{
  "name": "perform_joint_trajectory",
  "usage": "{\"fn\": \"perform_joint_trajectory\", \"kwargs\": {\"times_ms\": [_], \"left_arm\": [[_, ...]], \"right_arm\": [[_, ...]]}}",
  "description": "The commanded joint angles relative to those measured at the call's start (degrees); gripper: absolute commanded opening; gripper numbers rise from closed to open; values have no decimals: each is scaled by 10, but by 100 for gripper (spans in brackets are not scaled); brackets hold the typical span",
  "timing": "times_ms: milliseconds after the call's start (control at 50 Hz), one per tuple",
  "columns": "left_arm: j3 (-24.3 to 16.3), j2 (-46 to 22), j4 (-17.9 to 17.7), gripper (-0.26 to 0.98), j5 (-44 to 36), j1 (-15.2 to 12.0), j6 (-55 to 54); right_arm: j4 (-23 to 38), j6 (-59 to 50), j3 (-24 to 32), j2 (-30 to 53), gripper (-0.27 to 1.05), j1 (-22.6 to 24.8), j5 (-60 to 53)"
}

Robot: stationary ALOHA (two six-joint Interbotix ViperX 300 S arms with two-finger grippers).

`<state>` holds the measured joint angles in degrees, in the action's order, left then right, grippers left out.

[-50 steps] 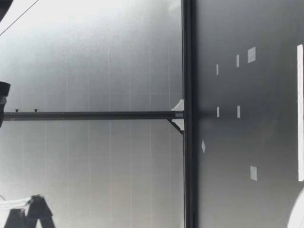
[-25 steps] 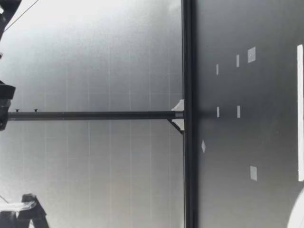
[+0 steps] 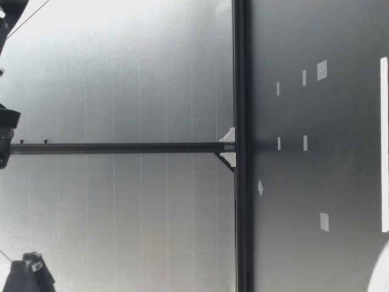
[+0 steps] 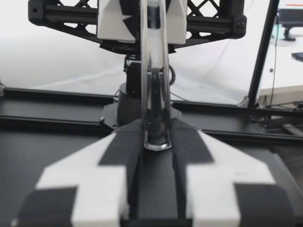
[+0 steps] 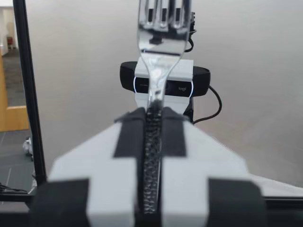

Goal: Pick up the fork and place it on the plate.

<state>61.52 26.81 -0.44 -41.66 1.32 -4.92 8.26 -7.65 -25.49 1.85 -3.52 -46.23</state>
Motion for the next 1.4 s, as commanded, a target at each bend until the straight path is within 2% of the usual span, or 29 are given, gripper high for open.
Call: {"fn": "perform_joint_trajectory", "kwargs": {"times_ms": [0, 80, 160, 220, 300, 360, 400, 540, 640, 720, 960, 1040, 1120, 1260, 1380], "left_arm": [[-10, 9, -2, -7, 6, 2, 3], [-11, 21, -3, -7, 60, -3, 3], [-18, 48, -3, -7, 156, -13, 3], [-26, 76, -4, -7, 240, -23, 2], [-35, 121, -3, -7, 335, -30, 5], [-38, 169, -2, -7, 389, -33, 7], [-36, 199, -1, -7, 412, -34, 10], [-32, 288, -1, -7, 492, -51, 16], [-40, 321, 2, -7, 586, -73, 18], [-51, 323, 10, -7, 679, -91, 21], [-96, 294, 40, -7, 921, -92, 77], [-106, 287, 40, -7, 991, -91, 155], [-109, 286, 39, -7, 1025, -92, 244], [-99, 292, 40, -7, 1025, -92, 431], [-72, 302, 38, -7, 1017, -92, 619]], "right_arm": [[-1, 1, 8, -7, 6, -4, -1], [-1, 2, 7, -11, 9, -4, 8], [5, 3, 6, -14, 18, -4, 19], [17, 2, 5, -15, 32, -4, 27], [28, 3, 5, -14, 59, -4, 27], [33, 5, 4, -13, 78, -4, 27], [40, 6, 4, -12, 86, -4, 27], [49, 7, -4, -15, 81, -4, 27], [50, 7, -11, -19, 81, -4, 27], [50, 6, -20, -26, 81, -4, 31], [49, 4, -69, -61, 81, -4, 49], [48, 3, -83, -67, 81, -4, 58], [46, 2, -94, -70, 81, -4, 62], [42, 3, -108, -80, 81, -4, 71], [41, 4, -122, -96, 81, -4, 81]]}}
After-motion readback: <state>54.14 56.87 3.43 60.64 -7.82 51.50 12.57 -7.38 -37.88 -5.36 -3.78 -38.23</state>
